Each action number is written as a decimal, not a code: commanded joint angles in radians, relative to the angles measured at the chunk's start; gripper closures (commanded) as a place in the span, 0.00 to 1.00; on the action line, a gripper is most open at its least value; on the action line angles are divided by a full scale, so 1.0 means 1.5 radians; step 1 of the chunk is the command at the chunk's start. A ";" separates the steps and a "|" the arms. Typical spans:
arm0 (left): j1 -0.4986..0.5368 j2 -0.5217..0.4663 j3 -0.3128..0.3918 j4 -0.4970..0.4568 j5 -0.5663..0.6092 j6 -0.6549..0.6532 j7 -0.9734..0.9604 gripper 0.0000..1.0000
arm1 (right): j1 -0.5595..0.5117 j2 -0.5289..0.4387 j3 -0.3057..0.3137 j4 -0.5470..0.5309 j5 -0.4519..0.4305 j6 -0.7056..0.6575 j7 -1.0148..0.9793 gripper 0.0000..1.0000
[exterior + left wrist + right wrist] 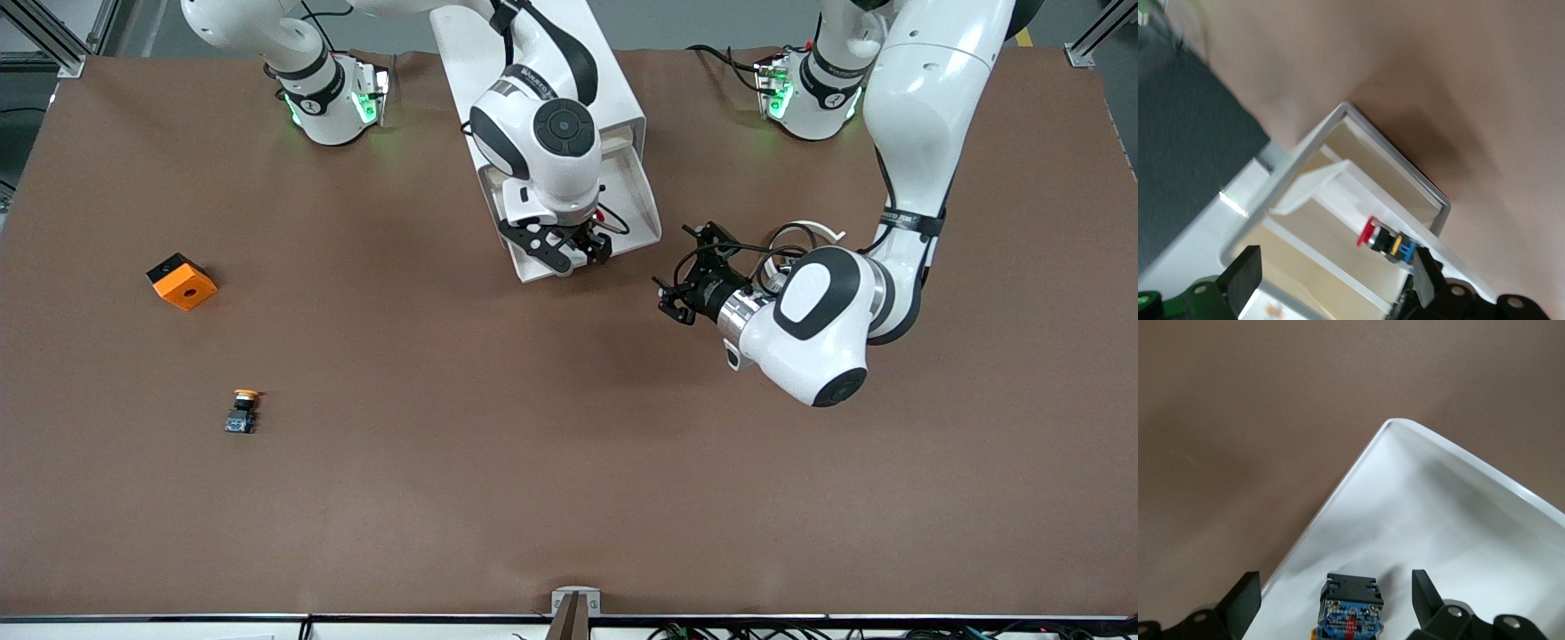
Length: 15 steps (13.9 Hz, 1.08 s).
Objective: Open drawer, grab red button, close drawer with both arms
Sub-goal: 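Lift the red button out with the right gripper while the left gripper withdraws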
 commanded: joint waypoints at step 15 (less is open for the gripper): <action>-0.019 -0.001 -0.007 -0.031 0.374 0.408 0.381 0.00 | 0.022 0.009 -0.004 0.010 0.006 -0.025 0.004 0.92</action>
